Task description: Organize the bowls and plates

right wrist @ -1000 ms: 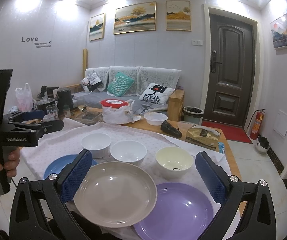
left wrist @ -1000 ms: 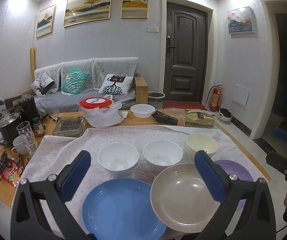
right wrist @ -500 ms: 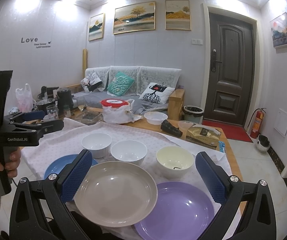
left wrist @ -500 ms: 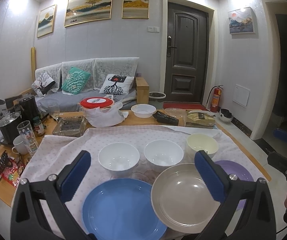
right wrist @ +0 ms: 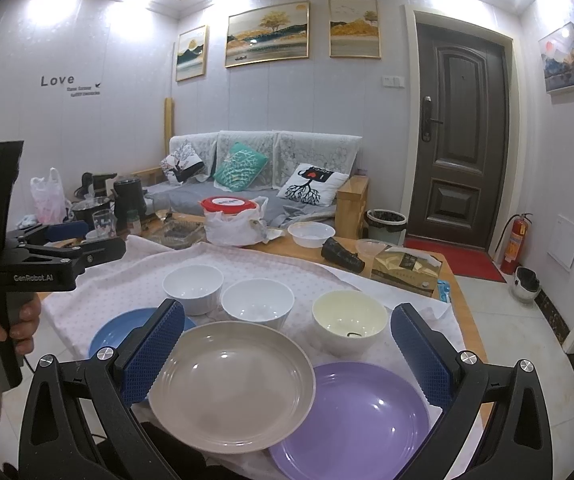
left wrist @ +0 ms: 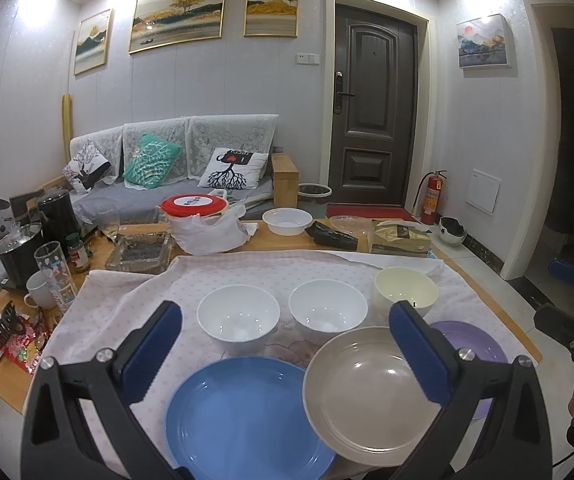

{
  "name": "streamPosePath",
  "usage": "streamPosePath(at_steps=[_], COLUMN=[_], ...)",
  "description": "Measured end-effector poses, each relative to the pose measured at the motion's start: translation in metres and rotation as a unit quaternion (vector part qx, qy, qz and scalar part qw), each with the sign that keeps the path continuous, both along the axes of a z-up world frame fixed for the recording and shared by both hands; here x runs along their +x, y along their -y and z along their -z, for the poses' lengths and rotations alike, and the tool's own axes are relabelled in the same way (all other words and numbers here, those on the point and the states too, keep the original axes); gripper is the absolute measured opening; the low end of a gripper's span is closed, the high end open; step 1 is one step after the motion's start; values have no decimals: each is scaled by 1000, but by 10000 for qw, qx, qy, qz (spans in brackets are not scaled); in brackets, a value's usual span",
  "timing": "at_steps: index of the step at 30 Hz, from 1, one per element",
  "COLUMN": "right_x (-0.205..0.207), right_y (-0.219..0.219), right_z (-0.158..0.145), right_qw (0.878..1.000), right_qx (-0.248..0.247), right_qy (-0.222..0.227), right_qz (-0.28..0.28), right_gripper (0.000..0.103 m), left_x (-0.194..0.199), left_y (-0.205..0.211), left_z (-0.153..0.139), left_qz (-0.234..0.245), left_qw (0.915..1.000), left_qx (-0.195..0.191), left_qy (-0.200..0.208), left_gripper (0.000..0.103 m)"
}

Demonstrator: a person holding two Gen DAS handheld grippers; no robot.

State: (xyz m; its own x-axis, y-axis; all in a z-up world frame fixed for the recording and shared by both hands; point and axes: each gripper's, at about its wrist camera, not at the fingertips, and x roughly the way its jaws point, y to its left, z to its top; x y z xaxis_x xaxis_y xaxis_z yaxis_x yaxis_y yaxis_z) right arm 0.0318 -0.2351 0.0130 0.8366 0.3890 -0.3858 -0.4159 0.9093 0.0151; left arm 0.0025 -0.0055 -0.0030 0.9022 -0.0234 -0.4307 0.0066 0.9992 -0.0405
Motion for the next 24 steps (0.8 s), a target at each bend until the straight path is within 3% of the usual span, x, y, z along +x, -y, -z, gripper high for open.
streamPosePath(at_steps=[14,19,24], right_x=[-3,-1,6], right_y=[0,-3,-5], right_z=[7,5,15], right_qw=[10000,9997,9994], right_qx=[-28,-55,12], right_qy=[22,-56,-334], right_qz=[29,226,20], right_gripper=[102,102,99], left_x=[2,7,17], left_y=[-2,-5,-7], left_z=[1,4,13], left_qz=[50,266,515], left_qw=[10000,9995,9977], left_qx=[21,-83,-234], left_qy=[-38,-120,-370], left_gripper=[103,103,103])
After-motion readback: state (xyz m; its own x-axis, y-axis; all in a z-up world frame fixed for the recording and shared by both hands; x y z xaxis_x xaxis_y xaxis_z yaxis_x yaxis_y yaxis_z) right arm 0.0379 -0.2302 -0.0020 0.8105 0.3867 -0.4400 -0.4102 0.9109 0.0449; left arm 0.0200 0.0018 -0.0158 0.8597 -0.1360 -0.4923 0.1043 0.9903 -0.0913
